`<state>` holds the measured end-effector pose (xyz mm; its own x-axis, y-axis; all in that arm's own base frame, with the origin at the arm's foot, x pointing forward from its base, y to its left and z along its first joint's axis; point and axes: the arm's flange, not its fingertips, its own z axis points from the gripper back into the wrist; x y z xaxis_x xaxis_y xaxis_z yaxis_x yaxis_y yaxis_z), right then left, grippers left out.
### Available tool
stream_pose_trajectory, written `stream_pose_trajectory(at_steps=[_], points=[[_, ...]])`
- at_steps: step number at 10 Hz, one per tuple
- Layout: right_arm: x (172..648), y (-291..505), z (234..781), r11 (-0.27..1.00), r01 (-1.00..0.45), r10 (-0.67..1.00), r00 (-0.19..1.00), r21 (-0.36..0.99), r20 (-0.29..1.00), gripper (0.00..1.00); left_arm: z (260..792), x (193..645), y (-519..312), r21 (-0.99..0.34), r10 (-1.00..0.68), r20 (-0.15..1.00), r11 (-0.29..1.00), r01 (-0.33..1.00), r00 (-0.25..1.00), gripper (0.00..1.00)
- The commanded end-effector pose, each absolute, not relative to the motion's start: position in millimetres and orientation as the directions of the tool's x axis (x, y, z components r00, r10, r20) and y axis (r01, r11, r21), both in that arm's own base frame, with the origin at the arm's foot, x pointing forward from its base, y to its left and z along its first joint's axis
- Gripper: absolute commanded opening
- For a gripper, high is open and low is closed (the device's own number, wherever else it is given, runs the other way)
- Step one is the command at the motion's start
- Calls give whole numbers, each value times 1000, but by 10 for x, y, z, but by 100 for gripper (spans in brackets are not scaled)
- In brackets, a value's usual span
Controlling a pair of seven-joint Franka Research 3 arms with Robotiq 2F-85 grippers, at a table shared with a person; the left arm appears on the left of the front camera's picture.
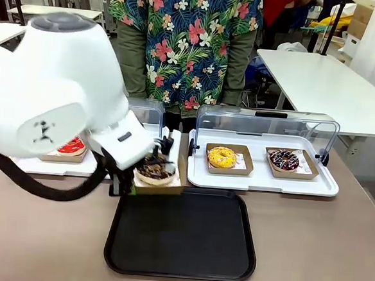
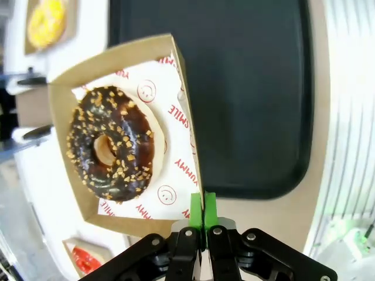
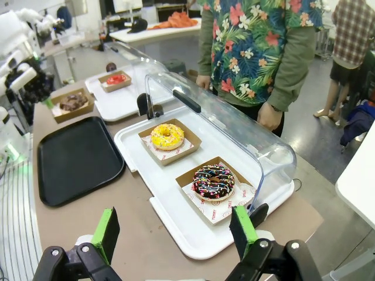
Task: Move the second donut from the left to the tray.
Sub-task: Pick up the Paper togo box containing the Donut indicated by the person and place it on the Handle tray.
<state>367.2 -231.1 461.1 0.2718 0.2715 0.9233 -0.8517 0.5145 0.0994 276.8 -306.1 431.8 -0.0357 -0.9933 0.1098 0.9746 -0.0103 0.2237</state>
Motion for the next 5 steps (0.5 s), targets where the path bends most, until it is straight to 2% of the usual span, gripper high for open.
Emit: stream_pose_trajectory(at_steps=[1,5], points=[[3704,-2322,4627,511,-857,263,235,71,936,100,4127,2622,-3295,263,-992,118,-10,965,-43,1],[3704,-2322,4627,511,-857,263,235,71,936,100,3780,2511,-3644,249,-988,111,-81,965,-112,1]])
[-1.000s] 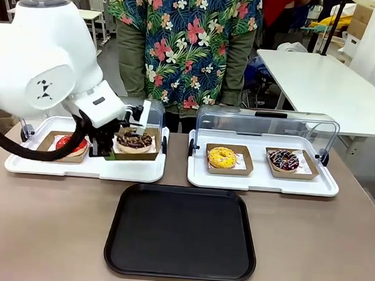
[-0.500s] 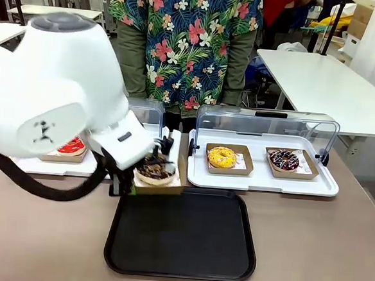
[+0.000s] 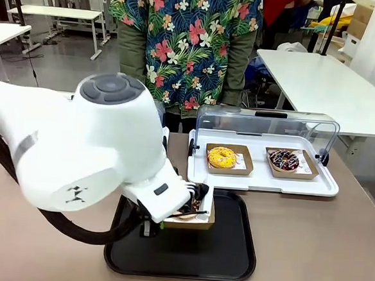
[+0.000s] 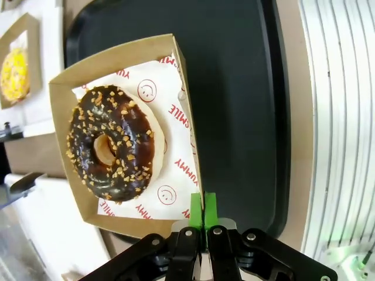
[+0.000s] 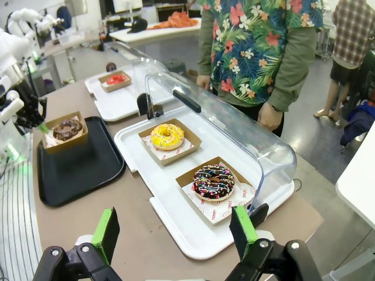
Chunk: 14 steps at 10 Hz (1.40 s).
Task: Move the second donut from the left to the tray.
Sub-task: Pick up the Paper togo box containing the Donut indicated by the person and place it on the Handle tray.
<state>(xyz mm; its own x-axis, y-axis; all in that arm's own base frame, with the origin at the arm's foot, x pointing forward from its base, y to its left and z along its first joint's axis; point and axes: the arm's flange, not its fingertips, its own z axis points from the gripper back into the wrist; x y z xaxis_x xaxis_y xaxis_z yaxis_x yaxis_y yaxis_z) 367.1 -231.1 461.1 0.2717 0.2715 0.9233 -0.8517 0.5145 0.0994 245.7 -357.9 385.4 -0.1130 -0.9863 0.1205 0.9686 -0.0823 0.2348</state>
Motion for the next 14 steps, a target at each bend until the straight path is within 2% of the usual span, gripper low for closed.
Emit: stream_pose_trajectory(at_steps=[1,5,12,13,14], points=[[3704,-2322,4627,511,-857,263,235,71,936,100,3722,2482,-3682,260,-985,117,-94,961,-128,1],[3704,-2322,4627,511,-857,263,235,71,936,100,3481,2450,-3797,295,-990,78,-87,951,-115,1],[3704,-2322,4627,511,-857,263,235,71,936,100,3247,2460,-3887,225,-993,48,-98,969,-111,1],[3704,-2322,4627,511,-857,263,235,71,936,100,3246,2479,-3885,209,-992,41,-106,972,-117,56],[3704,-2322,4627,511,-857,263,235,71,936,100,3259,2491,-3883,196,-992,33,-113,974,-122,58]])
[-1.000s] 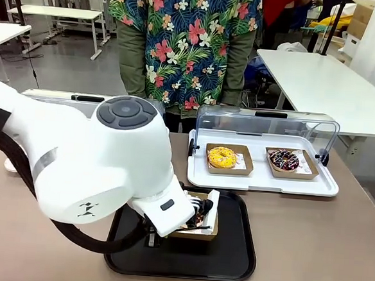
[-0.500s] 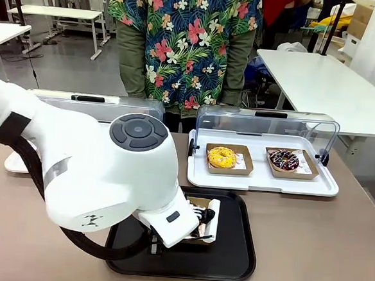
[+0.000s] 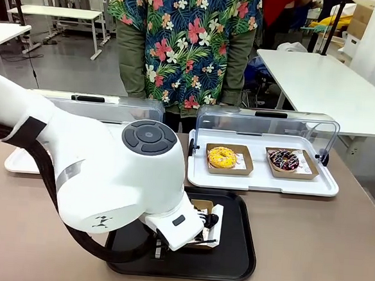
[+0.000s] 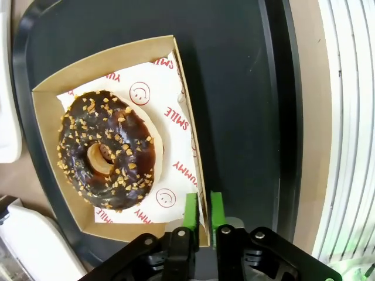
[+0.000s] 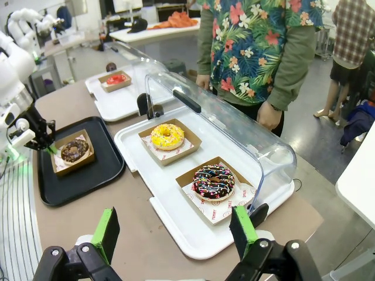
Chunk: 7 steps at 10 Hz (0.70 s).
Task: Move the second donut from the left to the tray.
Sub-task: Pick up the Paper togo box containing the Donut indicated by the person and place it on the Handle tray.
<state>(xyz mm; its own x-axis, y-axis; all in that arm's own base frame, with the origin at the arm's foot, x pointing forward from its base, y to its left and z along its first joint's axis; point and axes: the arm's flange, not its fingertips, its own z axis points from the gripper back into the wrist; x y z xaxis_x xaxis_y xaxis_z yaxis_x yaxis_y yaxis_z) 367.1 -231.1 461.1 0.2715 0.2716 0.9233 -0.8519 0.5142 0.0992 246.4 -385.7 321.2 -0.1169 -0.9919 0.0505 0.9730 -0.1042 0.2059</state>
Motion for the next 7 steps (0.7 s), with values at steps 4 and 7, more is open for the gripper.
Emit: stream_pose_trajectory(at_steps=[4,7], points=[[3704,-2322,4627,511,-857,263,235,71,936,100,3629,2618,-3759,177,-997,43,-59,982,-67,80],[3704,-2322,4627,511,-857,263,235,71,936,100,3953,2655,-3700,143,-995,65,-64,988,-74,100]])
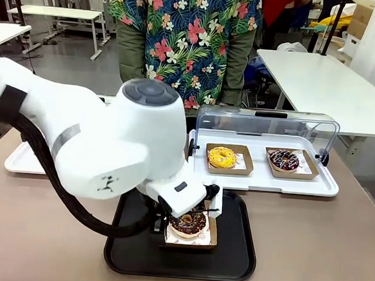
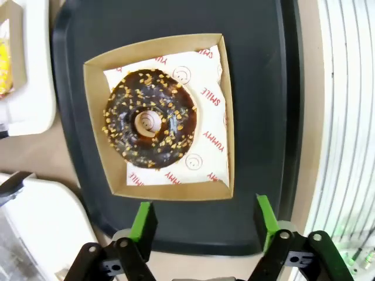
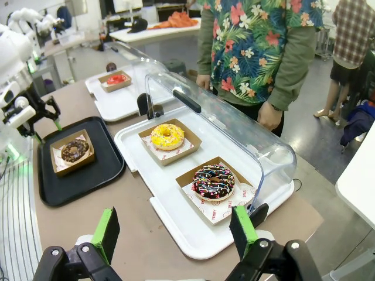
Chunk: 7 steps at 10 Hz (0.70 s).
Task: Move the second donut from the left to the tray.
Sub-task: Pick up the Paper togo box containing the Donut indicated by the person and place it on the Handle tray.
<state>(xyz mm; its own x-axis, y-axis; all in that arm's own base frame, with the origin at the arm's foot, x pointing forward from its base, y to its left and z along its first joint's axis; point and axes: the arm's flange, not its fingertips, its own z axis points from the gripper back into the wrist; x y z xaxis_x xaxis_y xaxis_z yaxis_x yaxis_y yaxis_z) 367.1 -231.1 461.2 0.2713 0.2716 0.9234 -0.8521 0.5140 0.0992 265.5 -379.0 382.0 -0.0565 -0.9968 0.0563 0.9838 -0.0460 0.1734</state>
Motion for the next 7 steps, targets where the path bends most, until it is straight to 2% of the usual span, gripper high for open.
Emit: stream_pose_trajectory(at_steps=[1,4,5,7], points=[[3704,-2322,4627,511,-857,263,235,71,936,100,4008,2659,-3685,133,-995,68,-70,989,-79,100],[3704,-2322,4627,511,-857,263,235,71,936,100,4030,2674,-3678,76,-994,48,-95,993,-99,100],[3704,-2322,4627,511,-857,263,235,71,936,100,3989,2659,-3733,142,-995,63,-65,988,-74,100],[3704,-2322,4627,511,-857,263,235,71,936,100,3989,2659,-3733,142,-995,63,-65,988,-74,100]])
